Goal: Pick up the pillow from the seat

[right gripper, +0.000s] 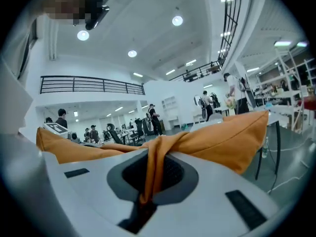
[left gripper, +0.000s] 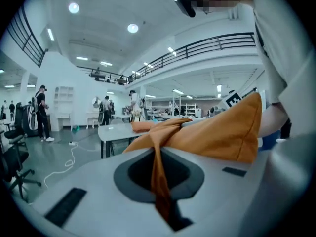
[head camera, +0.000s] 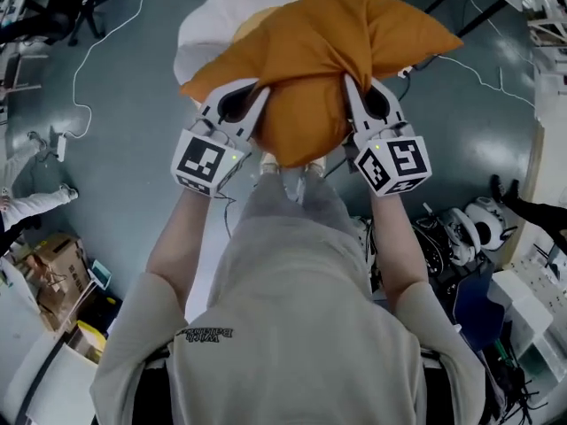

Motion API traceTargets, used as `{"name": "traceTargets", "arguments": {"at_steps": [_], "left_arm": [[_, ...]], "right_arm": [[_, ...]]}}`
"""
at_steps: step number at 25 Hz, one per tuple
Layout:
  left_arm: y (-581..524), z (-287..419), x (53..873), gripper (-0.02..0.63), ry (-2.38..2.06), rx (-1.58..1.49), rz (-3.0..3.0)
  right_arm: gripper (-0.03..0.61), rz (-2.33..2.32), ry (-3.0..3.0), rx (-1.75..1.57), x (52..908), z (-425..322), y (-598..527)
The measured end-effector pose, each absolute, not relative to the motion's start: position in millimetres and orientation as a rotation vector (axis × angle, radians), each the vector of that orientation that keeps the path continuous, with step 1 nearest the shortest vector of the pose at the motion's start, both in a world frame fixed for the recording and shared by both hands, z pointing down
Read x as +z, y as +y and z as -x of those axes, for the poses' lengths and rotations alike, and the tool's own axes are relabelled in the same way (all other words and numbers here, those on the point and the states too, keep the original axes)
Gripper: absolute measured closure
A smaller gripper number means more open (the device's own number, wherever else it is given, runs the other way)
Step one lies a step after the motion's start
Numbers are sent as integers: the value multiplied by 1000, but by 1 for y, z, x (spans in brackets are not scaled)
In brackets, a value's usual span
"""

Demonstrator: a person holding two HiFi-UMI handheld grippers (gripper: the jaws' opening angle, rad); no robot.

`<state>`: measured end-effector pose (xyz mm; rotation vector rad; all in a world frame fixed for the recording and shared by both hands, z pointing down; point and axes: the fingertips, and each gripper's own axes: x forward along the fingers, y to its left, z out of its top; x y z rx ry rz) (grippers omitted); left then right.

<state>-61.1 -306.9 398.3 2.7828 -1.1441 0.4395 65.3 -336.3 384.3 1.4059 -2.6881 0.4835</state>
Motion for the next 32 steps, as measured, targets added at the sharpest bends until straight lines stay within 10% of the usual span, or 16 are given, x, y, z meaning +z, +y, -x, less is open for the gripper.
{"name": "traceTargets", "arguments": {"at_steps": [16,32], "left_arm": [[-265,51,110,598,-1345,-39,-3174],[-230,48,86,598,-1374,-72,-3213]], "right_arm": [[560,-1579,-2953,-275,78,-79,-281],[560,-1552,-3019,-337,62,-83,-251]]}}
